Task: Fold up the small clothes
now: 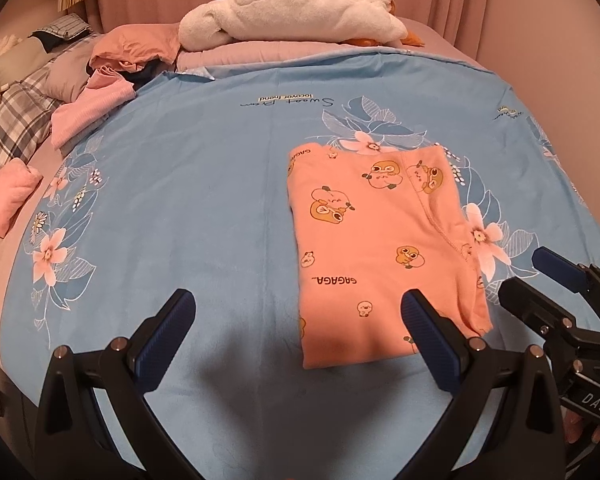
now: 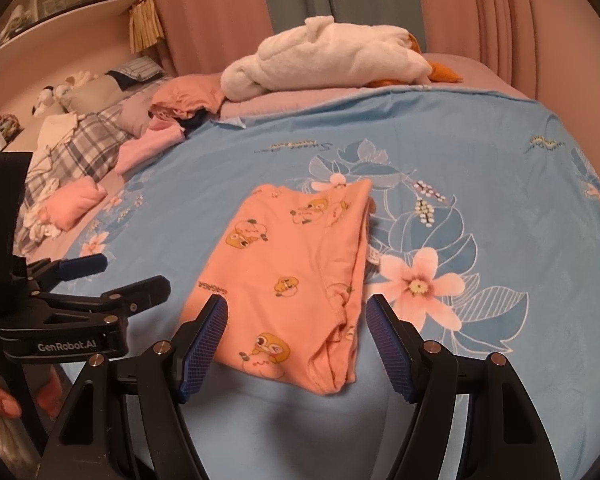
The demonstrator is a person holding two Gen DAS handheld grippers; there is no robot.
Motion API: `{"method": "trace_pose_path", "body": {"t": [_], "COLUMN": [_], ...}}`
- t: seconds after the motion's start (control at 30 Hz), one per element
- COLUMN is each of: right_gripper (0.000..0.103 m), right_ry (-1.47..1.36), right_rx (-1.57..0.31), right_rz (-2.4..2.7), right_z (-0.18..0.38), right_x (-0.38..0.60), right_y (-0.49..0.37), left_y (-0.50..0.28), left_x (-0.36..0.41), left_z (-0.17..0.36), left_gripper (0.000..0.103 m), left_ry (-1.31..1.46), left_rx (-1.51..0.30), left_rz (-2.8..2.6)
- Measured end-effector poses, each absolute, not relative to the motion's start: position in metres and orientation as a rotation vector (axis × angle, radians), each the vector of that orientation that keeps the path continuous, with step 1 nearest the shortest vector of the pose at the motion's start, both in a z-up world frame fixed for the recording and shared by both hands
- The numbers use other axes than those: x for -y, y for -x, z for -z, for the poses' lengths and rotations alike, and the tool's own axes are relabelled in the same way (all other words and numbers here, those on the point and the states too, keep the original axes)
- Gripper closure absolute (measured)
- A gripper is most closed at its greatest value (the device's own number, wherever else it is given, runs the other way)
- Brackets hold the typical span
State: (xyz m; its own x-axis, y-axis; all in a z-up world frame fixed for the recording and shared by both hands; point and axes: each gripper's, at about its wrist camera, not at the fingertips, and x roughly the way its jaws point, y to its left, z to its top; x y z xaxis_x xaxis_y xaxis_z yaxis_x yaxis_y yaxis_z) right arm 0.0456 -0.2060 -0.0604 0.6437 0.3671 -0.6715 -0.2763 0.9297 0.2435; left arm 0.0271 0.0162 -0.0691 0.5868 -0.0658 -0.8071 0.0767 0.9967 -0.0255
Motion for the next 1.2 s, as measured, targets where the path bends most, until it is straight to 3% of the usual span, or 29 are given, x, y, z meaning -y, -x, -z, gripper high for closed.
{"method": "trace_pose_path", "body": {"t": [1.2], "right_gripper": [0.031], "right_ry": [-0.123], "right_rx": [-0.795], "right_rz": [-0.37], "right_z": [0.0592], "right_x": [0.2035], "right_y": [-0.0487], "left_y": [-0.0311], "left_x": [-0.0163], "left_z": [0.0755], "left_gripper": [0.0], "left_ry": [-0.02], "left_rx": [-0.963], "left_rz": [0.069]}}
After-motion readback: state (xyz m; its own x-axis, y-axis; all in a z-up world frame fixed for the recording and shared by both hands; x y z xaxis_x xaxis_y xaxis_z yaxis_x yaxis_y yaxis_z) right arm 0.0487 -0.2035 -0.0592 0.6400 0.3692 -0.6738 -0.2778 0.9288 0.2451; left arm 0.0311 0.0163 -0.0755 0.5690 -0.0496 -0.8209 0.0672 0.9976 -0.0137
